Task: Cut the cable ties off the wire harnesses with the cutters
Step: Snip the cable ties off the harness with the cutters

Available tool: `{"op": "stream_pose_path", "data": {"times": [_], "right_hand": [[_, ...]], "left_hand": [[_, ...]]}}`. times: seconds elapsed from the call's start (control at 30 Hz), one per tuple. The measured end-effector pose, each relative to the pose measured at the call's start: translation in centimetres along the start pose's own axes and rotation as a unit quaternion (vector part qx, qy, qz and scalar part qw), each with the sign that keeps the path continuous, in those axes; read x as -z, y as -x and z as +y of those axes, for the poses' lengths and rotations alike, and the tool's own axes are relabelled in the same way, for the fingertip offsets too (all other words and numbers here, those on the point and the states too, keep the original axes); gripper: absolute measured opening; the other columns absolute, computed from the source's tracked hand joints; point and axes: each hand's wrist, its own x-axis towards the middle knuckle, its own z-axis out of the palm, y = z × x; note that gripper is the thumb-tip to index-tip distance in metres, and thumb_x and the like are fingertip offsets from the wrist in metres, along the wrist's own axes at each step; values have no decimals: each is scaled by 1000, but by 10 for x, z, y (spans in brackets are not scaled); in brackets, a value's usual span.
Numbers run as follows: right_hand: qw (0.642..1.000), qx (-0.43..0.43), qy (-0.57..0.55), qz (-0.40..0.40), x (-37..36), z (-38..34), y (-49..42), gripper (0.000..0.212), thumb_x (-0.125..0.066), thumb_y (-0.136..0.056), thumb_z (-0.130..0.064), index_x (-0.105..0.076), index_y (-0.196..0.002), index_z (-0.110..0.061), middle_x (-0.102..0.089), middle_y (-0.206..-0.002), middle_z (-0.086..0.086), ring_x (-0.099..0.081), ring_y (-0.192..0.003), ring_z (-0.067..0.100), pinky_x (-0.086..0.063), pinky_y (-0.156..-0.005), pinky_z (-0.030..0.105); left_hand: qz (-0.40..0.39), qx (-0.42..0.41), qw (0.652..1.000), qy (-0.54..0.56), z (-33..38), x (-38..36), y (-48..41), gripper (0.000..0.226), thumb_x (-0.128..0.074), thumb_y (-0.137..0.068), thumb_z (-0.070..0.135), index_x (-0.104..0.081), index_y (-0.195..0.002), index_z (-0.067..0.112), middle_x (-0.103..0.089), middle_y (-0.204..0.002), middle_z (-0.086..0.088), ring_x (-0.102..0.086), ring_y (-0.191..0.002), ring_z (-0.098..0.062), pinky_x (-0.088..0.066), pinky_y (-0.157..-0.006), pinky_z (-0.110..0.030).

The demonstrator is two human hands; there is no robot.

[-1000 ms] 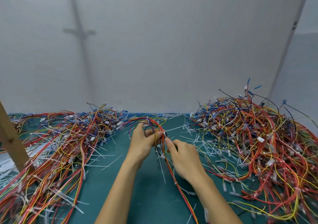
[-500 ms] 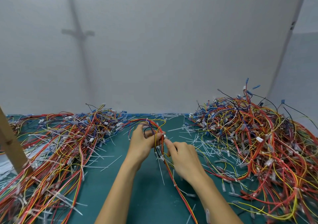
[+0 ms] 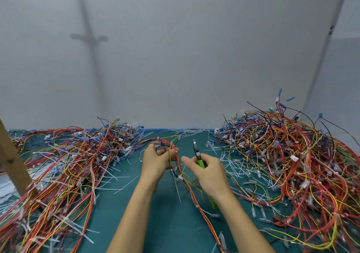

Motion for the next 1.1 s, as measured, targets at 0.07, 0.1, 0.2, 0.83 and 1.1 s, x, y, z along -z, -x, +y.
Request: {"op": "stream_pose_path", "data": {"times": [0.07,0.1,0.2,0.83,1.1], "right_hand": [[999,7,-35,-30,-1,-2,1,47,-69,-66,-66,-61,-66,-20,-47,-47,-11,-39,-47,7,-36,-50,24],[998,9,-43,-45,-2,-3,2,46,-70,-65,-66,-62,-67,-21,-49,-48,-10,-40,-48,7,-36,-50,24],[996,7,-25,-80,-8,-2,4,46,-72,-63,-64,-66,-75,-20,-60,-58,-2,-45,-53,7,-39,-55,27],[991,-34,-128,13,-12,-4,4,26,-64,-89,-15,-61,-64,-22,-65,-61,1,-46,-51,12,-35,-59,31],[961,-79,-249,93,-2,-9,-2,19,-56,-93,-5,-55,-75,-12,-55,-60,-3,-39,-47,9,-33,-45,18]], "left_hand": [[14,8,1000,-8,-1,1,-1,27,-66,-88,2,-53,-112,2,-76,-87,-5,-68,-66,-13,-55,-51,-26],[21,11,1000,-8,-2,1,-2,28,-67,-88,1,-53,-113,1,-76,-88,-6,-67,-65,-13,-56,-53,-27],[36,14,999,-10,-4,2,-3,31,-70,-84,2,-55,-111,0,-73,-88,-11,-66,-66,-17,-56,-58,-32],[-29,-23,999,27,-8,-4,-1,37,-64,-89,0,-40,-108,22,-66,-80,-7,-69,-62,-16,-56,-62,-27],[-36,17,994,101,-4,-3,-2,44,-77,-79,5,-43,-107,11,-76,-81,-5,-68,-63,-14,-50,-58,-21]]}}
